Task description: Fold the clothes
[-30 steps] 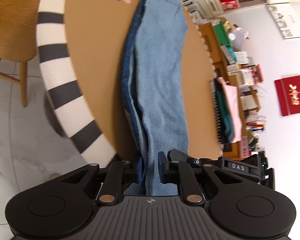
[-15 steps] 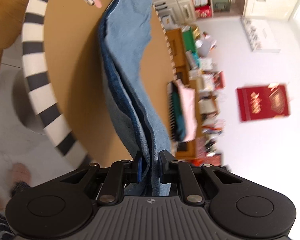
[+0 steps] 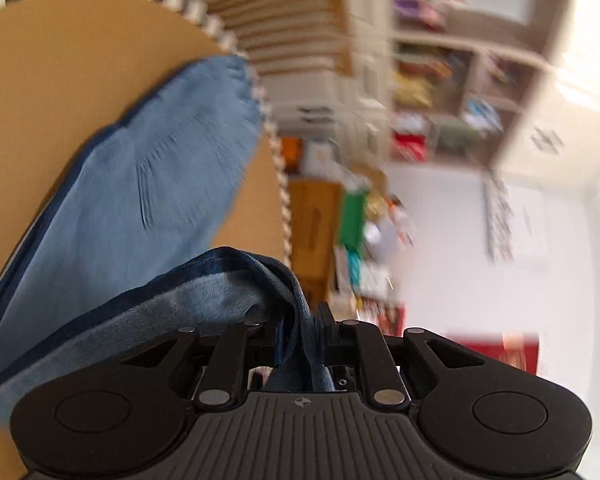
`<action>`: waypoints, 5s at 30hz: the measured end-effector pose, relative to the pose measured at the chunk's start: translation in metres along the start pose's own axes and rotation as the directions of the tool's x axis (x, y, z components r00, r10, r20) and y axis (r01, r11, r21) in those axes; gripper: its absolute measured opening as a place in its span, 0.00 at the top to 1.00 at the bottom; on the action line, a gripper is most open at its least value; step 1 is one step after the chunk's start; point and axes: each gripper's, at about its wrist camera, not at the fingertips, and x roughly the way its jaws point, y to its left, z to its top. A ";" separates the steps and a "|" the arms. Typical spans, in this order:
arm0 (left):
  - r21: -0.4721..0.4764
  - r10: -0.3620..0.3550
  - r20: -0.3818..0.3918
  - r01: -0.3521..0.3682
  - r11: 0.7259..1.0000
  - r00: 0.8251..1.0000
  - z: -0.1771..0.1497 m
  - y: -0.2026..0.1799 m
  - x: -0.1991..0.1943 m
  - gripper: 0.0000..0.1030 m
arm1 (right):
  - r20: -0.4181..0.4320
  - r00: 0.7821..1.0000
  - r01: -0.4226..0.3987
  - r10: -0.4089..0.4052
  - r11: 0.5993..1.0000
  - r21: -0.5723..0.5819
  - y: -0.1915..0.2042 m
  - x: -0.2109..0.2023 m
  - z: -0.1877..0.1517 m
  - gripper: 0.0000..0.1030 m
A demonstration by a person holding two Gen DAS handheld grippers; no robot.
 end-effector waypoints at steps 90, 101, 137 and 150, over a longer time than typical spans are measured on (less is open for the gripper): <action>0.707 0.213 0.089 -0.212 0.675 0.973 0.114 -0.035 0.118 0.25 | 0.236 0.917 0.399 -0.322 0.720 -0.567 0.028 0.121 0.094 0.60; 0.705 0.191 0.052 -0.172 0.688 0.980 0.121 -0.024 0.129 0.79 | 0.205 0.939 0.344 -0.276 0.770 -0.537 0.019 0.123 0.106 0.94; 0.577 0.496 -0.037 -0.387 0.719 0.867 -0.020 0.029 0.039 0.91 | 0.081 0.938 0.348 -0.338 0.911 -0.223 -0.054 0.029 -0.035 0.77; 0.137 0.319 -0.145 -0.300 0.944 0.937 -0.037 0.091 -0.076 0.21 | 0.114 0.975 0.179 -0.191 0.978 0.110 -0.115 -0.077 -0.095 0.19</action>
